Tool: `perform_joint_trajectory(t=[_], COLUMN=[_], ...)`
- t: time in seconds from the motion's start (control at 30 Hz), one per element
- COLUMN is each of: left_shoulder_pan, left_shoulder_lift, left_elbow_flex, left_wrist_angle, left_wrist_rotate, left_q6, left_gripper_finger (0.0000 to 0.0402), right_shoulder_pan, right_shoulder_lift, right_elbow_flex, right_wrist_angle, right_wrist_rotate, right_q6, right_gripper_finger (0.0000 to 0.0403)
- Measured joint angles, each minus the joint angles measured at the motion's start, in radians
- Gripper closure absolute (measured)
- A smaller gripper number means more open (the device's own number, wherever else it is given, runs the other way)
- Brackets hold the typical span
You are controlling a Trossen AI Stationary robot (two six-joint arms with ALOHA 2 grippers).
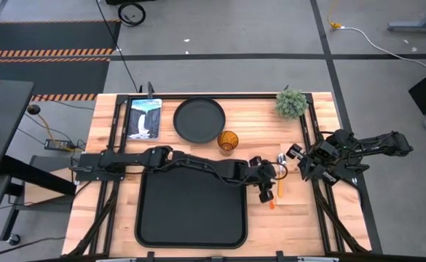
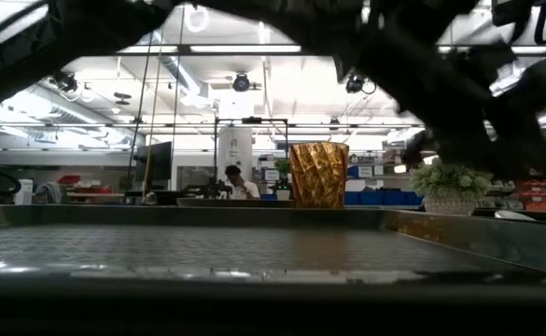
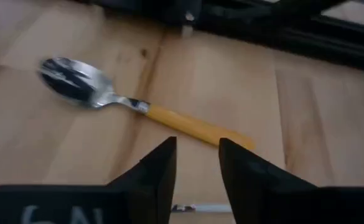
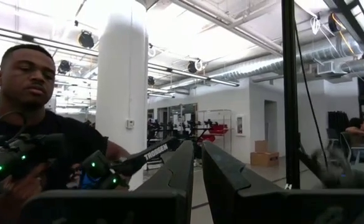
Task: Pick and place plate/cup/fork/spoon on tray
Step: Prepare the orange fork
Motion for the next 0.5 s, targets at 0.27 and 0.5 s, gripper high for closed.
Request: perform_joint_trajectory(t=[0.27, 0.5], left_shoulder_pan=[0.02, 0.02], left_shoulder_lift=[0.043, 0.044], left_elbow_flex=[-0.001, 0.002], left_wrist_angle=[0.001, -0.076], left_wrist_rotate=[0.082, 0.127], left_q6=[-0.021, -0.045], left_gripper_finger=[0.0281, 0.0309], right_shoulder_pan=[0.0, 0.0], right_shoulder_lift=[0.0, 0.0], right_elbow_flex=[0.0, 0.0], right_wrist_angle=[0.0, 0.0], right_wrist_rotate=[0.028, 0.031], right_q6=[0.008, 0.016], right_gripper_finger=[0.0362, 0.0362])
